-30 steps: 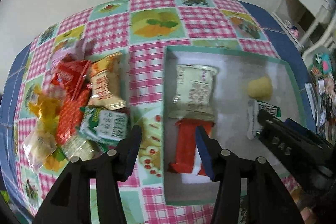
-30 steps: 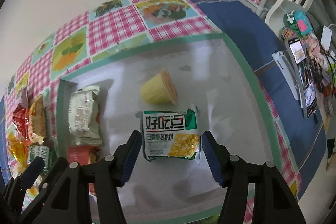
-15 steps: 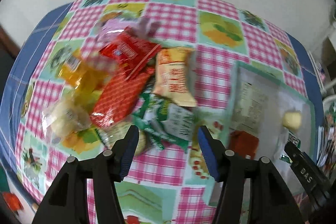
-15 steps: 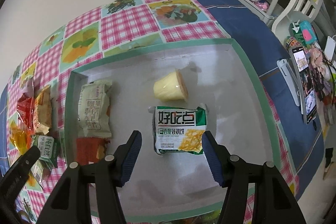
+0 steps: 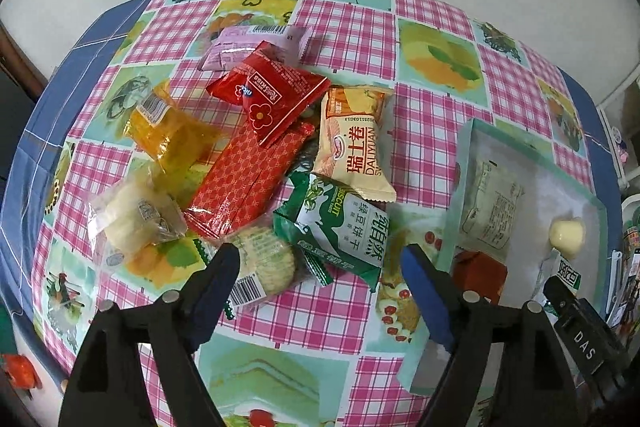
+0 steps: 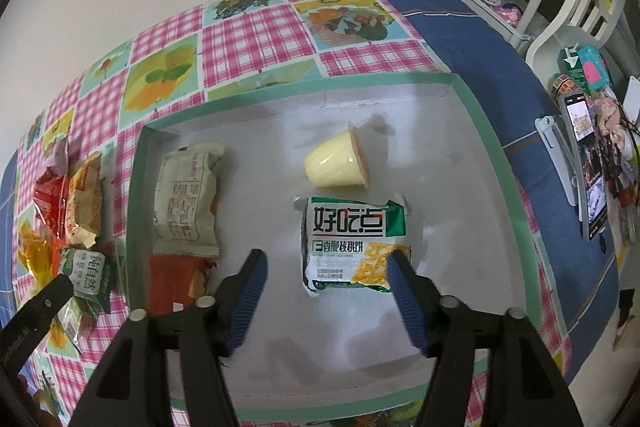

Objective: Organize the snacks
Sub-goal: 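Move both tools back over the snack pile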

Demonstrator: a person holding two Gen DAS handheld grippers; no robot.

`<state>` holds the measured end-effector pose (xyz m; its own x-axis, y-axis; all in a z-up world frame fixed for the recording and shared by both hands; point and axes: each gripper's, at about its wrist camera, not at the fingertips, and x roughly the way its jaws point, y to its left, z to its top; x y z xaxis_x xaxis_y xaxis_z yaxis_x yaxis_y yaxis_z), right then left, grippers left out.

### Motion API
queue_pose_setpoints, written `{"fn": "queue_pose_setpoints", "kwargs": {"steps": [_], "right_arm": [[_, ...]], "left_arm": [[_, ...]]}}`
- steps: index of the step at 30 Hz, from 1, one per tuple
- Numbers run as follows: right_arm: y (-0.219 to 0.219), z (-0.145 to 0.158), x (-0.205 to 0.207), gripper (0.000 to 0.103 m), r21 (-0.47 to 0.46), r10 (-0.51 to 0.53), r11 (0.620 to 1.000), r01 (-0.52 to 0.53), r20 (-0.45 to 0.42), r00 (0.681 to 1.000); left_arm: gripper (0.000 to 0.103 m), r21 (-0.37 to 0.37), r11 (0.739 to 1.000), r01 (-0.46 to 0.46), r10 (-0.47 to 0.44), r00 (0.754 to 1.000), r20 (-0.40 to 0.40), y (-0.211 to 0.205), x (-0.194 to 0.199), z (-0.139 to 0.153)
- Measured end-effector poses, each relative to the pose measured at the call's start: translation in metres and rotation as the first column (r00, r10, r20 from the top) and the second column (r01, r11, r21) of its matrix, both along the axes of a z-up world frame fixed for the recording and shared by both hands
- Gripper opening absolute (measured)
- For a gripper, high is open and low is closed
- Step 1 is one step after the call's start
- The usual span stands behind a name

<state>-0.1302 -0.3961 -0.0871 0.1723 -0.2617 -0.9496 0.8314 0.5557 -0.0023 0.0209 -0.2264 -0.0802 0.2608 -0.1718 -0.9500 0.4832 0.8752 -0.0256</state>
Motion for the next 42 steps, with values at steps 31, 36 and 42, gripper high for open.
{"fn": "queue_pose_setpoints", "kwargs": {"steps": [31, 36, 42], "right_arm": [[0.027, 0.004, 0.014, 0.103, -0.037, 0.113, 0.993, -0.111, 0.051, 0.992], [0.041, 0.005, 0.02, 0.103, -0.016, 0.14, 0.99, -0.139, 0.079, 0.987], [0.06, 0.012, 0.029, 0.103, -0.007, 0.178, 0.984, -0.179, 0.131, 0.975]], "left_arm": [[0.103, -0.016, 0.998, -0.06, 0.06, 0.998, -0.031, 0.02, 0.007, 0.0], [0.103, 0.009, 0.999, -0.044, 0.044, 0.999, 0.002, 0.029, 0.013, 0.005], [0.103, 0.017, 0.998, -0.064, 0.063, 0.997, 0.037, 0.053, 0.03, 0.013]]}}
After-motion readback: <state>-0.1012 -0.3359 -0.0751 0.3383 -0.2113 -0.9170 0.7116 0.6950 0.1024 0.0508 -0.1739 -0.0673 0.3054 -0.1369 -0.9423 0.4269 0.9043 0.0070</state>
